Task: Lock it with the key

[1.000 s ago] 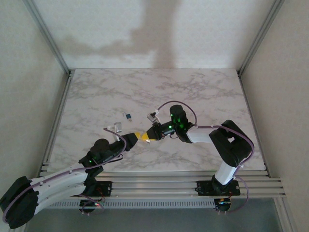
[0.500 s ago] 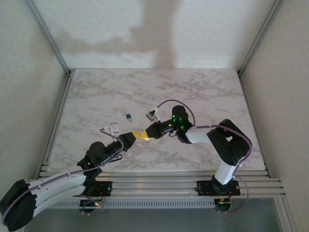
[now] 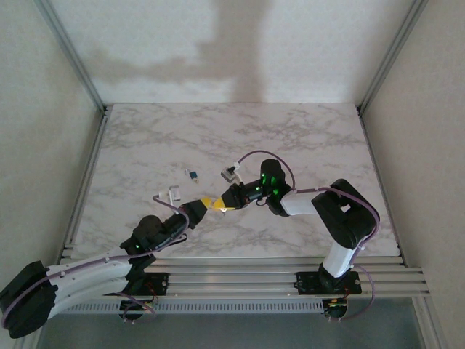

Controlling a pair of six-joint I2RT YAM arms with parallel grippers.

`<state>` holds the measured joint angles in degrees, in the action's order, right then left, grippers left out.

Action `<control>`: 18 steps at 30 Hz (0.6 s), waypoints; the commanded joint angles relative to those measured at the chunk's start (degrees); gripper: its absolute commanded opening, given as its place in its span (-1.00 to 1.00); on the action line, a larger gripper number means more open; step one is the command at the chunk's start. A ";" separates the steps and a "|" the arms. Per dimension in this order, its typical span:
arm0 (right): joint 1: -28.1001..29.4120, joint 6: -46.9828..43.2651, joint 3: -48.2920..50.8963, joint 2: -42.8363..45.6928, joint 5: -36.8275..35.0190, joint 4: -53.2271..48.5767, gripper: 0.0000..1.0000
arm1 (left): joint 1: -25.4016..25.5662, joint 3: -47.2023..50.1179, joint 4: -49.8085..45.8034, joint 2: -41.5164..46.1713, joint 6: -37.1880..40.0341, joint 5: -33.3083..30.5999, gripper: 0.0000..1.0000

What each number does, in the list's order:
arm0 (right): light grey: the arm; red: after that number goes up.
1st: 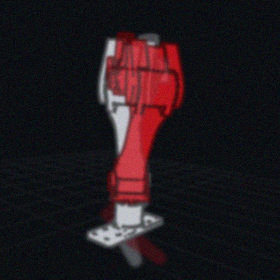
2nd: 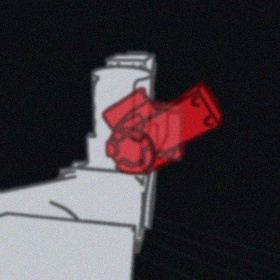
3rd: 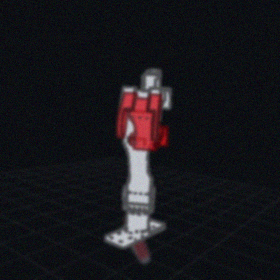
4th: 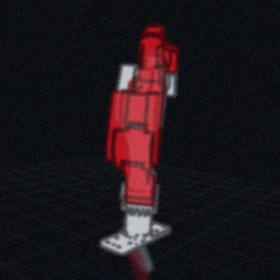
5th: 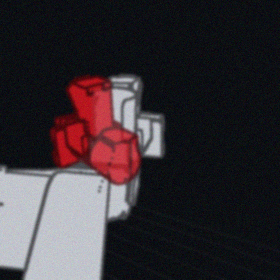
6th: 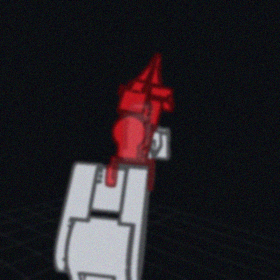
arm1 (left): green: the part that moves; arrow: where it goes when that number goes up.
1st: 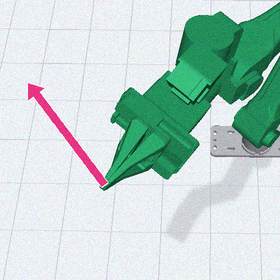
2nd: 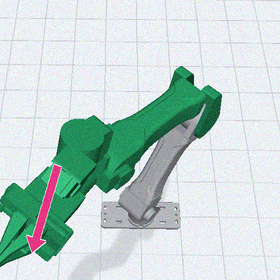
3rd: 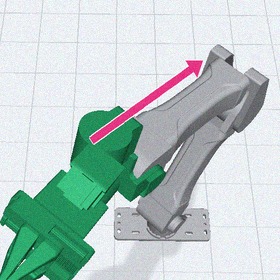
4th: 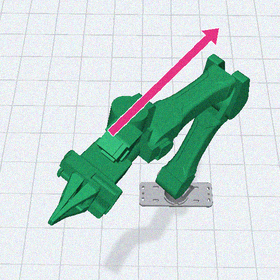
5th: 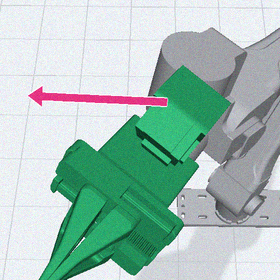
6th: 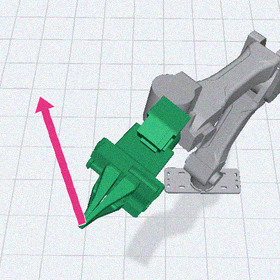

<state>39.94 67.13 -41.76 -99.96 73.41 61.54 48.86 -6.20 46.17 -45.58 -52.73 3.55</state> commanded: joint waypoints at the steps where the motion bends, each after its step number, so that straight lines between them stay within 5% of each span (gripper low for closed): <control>1: 0.57 -0.74 0.22 -0.11 -5.29 0.52 -1.00 | 3.76 -0.79 3.92 0.12 0.29 5.04 -1.00; 18: 0.49 -5.22 1.85 2.30 -7.13 -0.54 -1.00 | 8.59 -2.23 4.48 -2.19 0.42 3.53 -1.00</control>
<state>39.57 63.70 -39.77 -98.50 74.67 61.91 54.06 -6.20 48.03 -47.09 -52.73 -1.61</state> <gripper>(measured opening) 0.109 0.046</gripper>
